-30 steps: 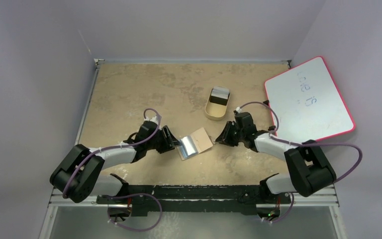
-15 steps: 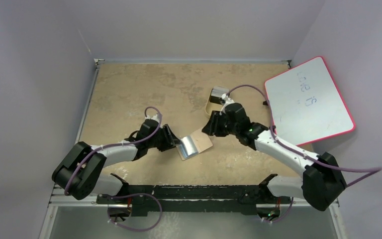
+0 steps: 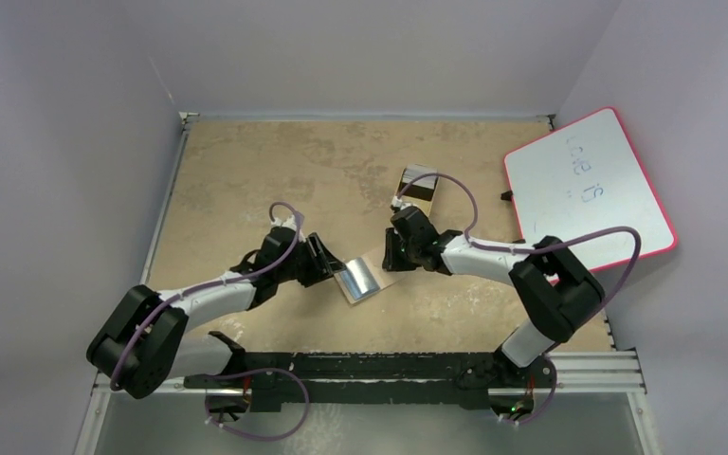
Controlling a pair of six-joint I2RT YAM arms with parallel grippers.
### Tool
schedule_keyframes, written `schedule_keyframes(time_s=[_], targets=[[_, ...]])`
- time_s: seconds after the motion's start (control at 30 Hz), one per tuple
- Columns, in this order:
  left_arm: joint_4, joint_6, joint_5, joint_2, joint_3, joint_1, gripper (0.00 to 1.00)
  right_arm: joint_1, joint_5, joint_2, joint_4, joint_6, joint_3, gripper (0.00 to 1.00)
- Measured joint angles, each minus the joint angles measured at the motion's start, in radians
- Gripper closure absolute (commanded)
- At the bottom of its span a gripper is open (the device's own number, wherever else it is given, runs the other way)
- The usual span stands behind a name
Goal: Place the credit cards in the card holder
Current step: Open the card holder at the center of the board.
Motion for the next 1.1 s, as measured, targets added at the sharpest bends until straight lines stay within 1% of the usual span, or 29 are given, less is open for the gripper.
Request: schedule_keyframes(time_s=[0.17,0.37,0.53,0.67,0.77,0.87,0.97,1.1], targets=[[0.072,-0.044,0.056,0.0,-0.029,0.0,0.47,-0.002,0.031,-0.001,0.067,0.035,-0.025,0.72],[0.106,-0.058,0.056,0.013,-0.044,-0.001,0.47,-0.005,0.028,-0.02,0.13,0.077,-0.072,0.73],[0.071,-0.076,0.025,0.006,-0.05,-0.016,0.47,-0.007,0.035,-0.023,0.135,0.097,-0.077,0.74],[0.045,-0.118,-0.017,-0.071,-0.085,-0.042,0.47,-0.007,0.035,-0.026,0.138,0.098,-0.08,0.73],[0.084,-0.142,-0.043,-0.079,-0.115,-0.047,0.47,-0.004,0.039,-0.031,0.138,0.088,-0.08,0.66],[0.196,-0.175,-0.042,-0.019,-0.158,-0.047,0.47,0.006,0.036,-0.046,0.119,0.051,-0.077,0.57],[0.309,-0.206,-0.023,0.052,-0.165,-0.047,0.47,0.019,0.024,-0.088,0.062,0.006,-0.059,0.48],[0.373,-0.235,-0.008,0.079,-0.165,-0.044,0.47,0.06,0.027,-0.156,0.039,-0.038,-0.012,0.38]])
